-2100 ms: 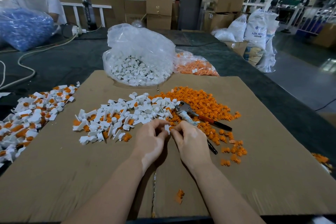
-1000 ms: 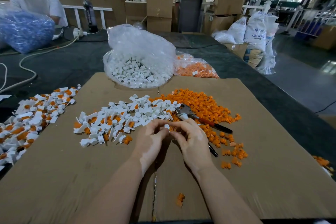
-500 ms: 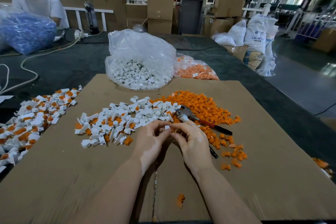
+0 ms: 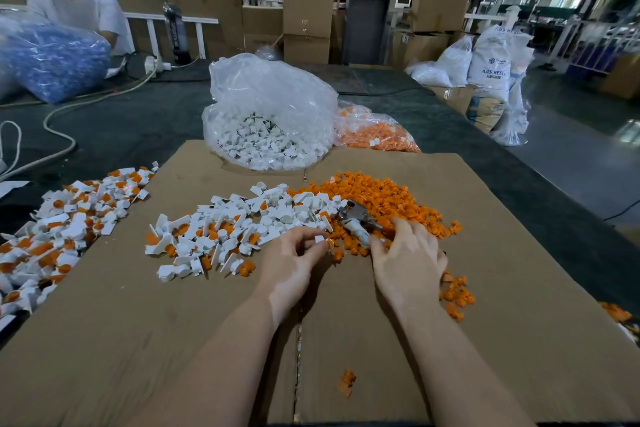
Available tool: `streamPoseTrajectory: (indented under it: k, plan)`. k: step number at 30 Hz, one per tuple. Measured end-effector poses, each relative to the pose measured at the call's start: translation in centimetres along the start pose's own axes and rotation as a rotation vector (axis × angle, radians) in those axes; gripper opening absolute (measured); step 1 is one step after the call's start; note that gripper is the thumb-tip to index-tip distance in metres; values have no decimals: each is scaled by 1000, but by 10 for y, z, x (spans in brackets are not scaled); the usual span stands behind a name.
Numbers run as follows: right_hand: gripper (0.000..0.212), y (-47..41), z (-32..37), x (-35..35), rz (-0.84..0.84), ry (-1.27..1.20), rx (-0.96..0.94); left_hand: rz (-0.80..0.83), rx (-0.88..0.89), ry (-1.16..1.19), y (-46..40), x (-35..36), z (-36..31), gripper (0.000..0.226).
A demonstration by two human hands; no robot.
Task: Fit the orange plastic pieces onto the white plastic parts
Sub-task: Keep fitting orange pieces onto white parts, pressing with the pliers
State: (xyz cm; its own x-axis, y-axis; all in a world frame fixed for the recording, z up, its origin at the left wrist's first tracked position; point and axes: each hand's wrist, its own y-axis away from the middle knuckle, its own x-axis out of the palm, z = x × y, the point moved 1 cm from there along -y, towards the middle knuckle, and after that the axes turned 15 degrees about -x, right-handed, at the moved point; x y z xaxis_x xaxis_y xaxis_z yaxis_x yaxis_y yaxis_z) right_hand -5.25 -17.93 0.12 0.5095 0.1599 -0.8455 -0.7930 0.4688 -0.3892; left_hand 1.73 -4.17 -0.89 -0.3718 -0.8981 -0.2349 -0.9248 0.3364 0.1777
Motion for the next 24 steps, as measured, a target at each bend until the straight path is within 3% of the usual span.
streamPoseTrajectory:
  k: [3, 6, 12, 16, 24]
  plan:
    - [45, -13, -9, -4, 304, 76, 105, 14, -27, 58, -1, 1, -1, 10]
    - [50, -21, -8, -4, 440, 147, 93, 18, -41, 93, -1, 1, -3, 8]
    - [54, -18, -4, -7, 302, 249, -25, 25, -72, 161, -5, 1, -2, 7]
    - [38, -14, 6, -19, 215, 143, -125, 26, -130, 246, -7, 1, -1, 10]
    - [31, -2, 23, -33, 547, -323, -140, 17, -205, 472, -10, -2, -4, 11]
